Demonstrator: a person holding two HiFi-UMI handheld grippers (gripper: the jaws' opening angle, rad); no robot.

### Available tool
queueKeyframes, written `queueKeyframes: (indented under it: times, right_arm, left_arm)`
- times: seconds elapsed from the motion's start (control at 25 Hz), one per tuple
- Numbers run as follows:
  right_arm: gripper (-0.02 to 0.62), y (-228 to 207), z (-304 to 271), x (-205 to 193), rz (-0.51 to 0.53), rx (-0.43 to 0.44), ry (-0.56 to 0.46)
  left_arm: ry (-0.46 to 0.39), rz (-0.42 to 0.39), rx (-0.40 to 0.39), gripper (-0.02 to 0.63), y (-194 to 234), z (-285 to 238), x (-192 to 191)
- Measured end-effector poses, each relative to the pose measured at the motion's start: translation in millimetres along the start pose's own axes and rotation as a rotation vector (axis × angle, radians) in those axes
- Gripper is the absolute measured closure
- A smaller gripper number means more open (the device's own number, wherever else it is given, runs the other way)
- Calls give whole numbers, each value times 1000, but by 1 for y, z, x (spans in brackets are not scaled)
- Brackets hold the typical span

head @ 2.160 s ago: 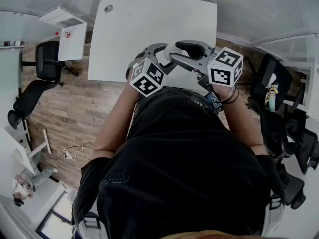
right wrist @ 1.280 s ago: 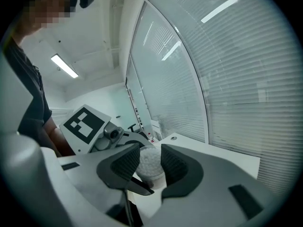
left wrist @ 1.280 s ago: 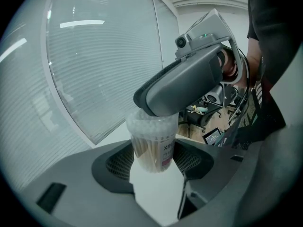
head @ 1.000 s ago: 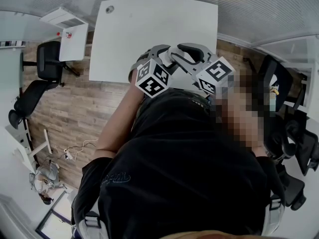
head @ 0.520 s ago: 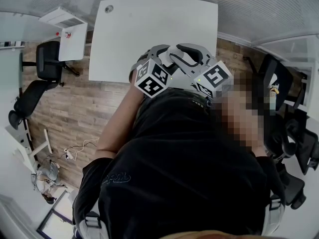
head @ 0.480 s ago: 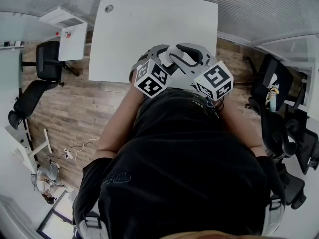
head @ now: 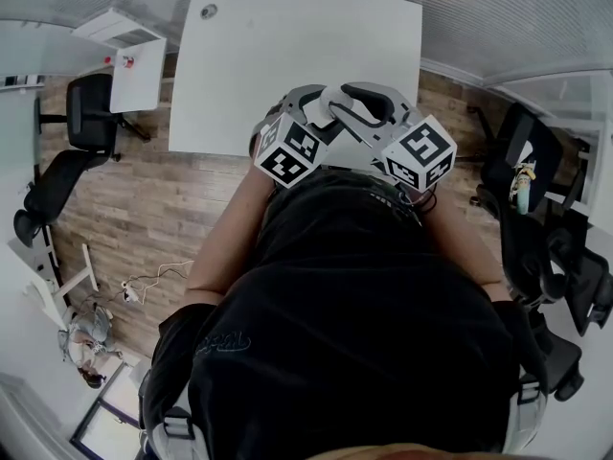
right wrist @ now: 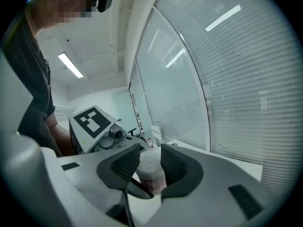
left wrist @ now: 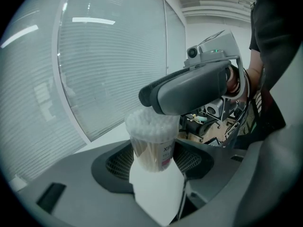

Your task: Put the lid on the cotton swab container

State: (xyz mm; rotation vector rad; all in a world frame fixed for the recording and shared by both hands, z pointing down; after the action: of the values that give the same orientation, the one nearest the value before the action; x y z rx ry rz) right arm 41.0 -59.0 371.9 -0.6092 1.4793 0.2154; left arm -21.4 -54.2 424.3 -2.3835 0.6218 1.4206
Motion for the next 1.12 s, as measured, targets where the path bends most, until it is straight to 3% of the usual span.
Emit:
queueKeyframes:
  times: [1.12]
  right_arm:
    - [480, -26, 25, -23, -2, -92, 7]
  left_arm:
    - [-41, 59, 48, 337, 18, 28, -15]
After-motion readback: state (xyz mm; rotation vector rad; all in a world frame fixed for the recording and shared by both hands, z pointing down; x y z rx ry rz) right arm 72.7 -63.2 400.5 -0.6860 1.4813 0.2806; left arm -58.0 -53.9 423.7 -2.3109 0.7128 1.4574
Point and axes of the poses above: the fingertips, and each gripper's own axes: z backward along the fingers, y to its left, x out of its top, the point moved 5 cm from there along z, backward along the fingers, and after that the axes turned 15 degrees about -y, right-handed, at the moved point
